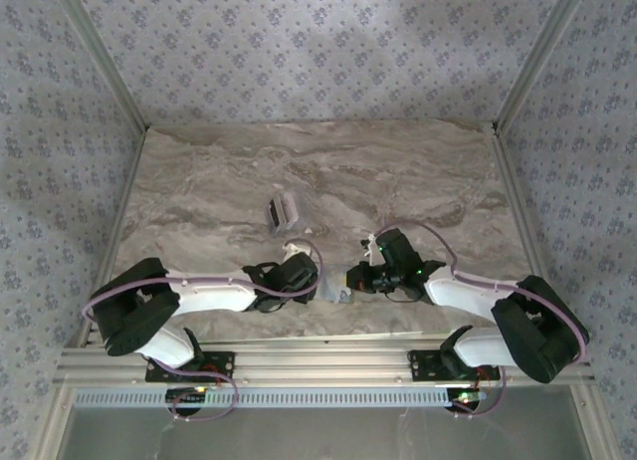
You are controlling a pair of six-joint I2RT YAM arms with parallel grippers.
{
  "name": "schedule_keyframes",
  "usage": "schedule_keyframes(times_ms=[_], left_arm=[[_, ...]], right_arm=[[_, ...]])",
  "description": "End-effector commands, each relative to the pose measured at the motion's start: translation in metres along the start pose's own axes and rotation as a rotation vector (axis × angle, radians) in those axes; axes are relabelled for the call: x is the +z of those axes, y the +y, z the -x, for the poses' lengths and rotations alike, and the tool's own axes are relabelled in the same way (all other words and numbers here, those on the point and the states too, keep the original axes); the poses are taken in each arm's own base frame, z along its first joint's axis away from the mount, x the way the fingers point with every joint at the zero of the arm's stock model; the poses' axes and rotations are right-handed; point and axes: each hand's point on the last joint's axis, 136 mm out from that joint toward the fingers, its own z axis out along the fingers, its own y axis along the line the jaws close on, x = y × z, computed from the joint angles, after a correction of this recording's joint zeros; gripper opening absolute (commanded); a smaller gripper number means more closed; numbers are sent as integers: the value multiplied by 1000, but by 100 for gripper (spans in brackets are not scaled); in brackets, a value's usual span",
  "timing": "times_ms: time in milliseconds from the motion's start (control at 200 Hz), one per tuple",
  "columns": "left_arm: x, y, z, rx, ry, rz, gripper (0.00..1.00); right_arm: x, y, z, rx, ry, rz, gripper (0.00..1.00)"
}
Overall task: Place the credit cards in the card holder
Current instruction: Insert the credit card into the card slot.
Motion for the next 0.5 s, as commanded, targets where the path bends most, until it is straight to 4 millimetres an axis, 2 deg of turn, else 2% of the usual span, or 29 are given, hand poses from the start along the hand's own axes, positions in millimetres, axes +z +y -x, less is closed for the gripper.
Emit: schedule_keyframes(times_ms=[0, 235, 500], left_arm=[[0, 8, -10, 9, 25, 28, 53], [0, 7, -10, 3, 24, 22, 53], [-1, 6, -10, 2, 26, 19, 53]], right_arm=[[2, 11, 4, -18, 5, 53, 0], [-5, 19, 6, -43, -18, 78, 0], [-1, 14, 4, -42, -1, 68, 0]])
